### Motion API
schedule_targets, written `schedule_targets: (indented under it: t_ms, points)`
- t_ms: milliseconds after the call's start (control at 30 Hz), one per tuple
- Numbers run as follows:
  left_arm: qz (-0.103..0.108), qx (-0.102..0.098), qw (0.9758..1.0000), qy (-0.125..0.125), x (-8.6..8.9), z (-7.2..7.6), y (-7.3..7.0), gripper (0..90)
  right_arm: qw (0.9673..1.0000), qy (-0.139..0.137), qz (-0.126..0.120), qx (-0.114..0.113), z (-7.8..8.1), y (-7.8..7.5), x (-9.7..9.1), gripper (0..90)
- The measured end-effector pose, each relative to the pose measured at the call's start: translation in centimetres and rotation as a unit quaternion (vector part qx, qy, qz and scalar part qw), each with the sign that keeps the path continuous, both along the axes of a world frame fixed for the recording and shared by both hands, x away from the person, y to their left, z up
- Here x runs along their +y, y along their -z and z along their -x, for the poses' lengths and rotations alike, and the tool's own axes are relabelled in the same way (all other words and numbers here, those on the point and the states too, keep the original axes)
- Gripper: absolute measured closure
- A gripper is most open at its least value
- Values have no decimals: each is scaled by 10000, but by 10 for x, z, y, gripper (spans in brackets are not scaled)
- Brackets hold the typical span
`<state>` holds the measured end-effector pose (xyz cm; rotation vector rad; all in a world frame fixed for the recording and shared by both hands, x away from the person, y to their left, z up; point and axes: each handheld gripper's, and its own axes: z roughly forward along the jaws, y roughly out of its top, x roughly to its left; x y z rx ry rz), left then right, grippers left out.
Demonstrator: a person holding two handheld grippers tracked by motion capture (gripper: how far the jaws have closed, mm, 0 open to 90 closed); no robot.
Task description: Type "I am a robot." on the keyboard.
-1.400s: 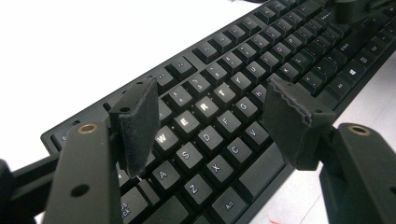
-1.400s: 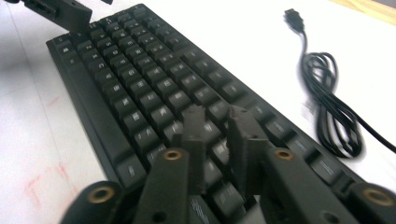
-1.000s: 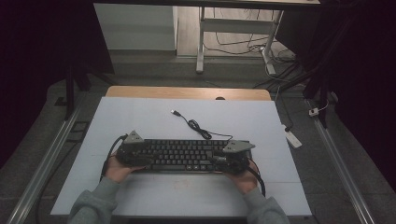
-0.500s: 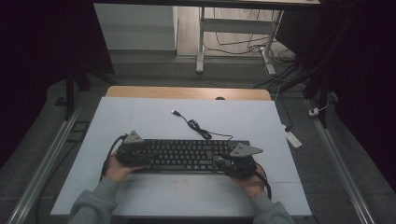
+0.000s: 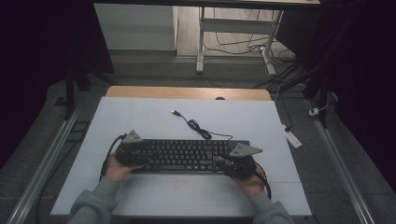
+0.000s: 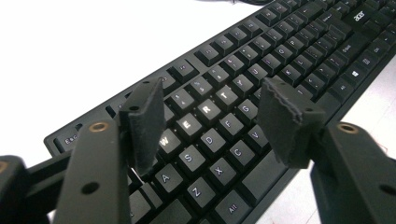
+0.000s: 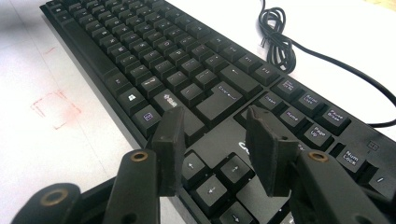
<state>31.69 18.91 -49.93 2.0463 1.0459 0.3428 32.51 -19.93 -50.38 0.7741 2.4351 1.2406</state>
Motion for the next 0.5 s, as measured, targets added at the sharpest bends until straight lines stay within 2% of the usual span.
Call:
schedule_targets:
  t_ms: [300,500]
  points:
    - [-87,-40,9998,146,-9,-4,2,607,10000,-6,74,16,0,1,1,580]
    - [-147,-74,9994,298,-16,-9,2,818,10000,4,90,8,0,2,2,579]
